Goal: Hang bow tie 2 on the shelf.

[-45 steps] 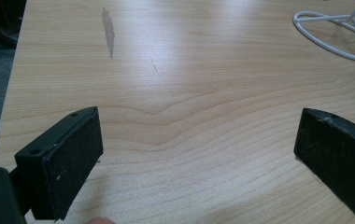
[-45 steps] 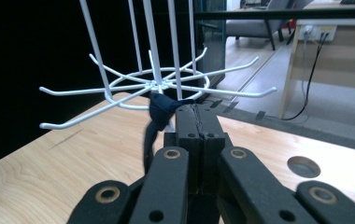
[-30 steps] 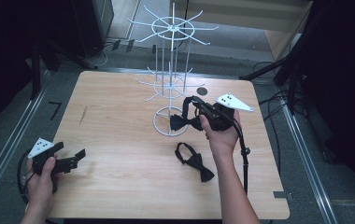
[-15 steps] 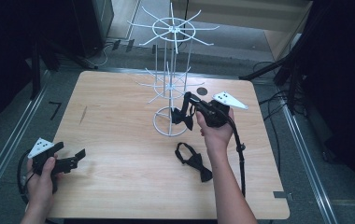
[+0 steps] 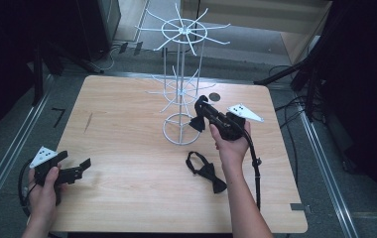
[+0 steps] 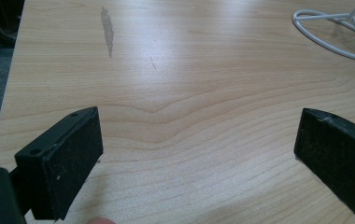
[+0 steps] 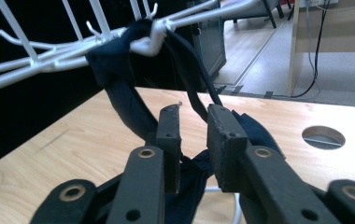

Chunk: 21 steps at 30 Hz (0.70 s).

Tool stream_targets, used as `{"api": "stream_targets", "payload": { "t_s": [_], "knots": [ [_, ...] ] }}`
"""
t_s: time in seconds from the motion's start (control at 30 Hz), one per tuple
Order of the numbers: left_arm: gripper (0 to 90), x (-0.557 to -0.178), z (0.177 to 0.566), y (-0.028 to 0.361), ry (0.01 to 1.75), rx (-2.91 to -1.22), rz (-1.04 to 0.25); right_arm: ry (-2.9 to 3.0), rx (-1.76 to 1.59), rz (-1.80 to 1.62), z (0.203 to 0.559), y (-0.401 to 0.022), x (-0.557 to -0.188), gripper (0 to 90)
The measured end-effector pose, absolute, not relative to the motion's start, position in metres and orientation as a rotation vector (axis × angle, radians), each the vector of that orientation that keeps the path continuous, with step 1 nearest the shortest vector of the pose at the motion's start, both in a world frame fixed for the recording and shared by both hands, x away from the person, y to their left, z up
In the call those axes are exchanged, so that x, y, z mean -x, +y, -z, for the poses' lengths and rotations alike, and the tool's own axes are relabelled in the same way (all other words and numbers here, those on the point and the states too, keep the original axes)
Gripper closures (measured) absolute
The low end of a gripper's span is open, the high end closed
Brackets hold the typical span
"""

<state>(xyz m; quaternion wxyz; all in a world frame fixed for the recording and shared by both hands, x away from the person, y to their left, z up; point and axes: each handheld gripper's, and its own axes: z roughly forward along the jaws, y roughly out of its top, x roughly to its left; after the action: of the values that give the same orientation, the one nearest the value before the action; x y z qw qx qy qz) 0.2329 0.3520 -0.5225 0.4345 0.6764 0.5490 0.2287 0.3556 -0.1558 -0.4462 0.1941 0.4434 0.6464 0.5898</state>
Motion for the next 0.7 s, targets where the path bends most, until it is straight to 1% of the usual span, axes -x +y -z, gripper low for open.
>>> {"api": "stream_targets", "payload": {
  "t_s": [0.4, 0.7],
  "knots": [
    [1.6, -0.233, 0.522, 0.352, 1.367, -1.688, -0.57, 1.848, -1.233, -1.587, 0.452, -0.168, -0.335, 68.0],
    [1.7, -0.233, 0.522, 0.352, 1.368, -1.69, -0.569, 1.859, -1.227, -1.557, 0.456, -0.173, -0.323, 66.0]
  ]
}}
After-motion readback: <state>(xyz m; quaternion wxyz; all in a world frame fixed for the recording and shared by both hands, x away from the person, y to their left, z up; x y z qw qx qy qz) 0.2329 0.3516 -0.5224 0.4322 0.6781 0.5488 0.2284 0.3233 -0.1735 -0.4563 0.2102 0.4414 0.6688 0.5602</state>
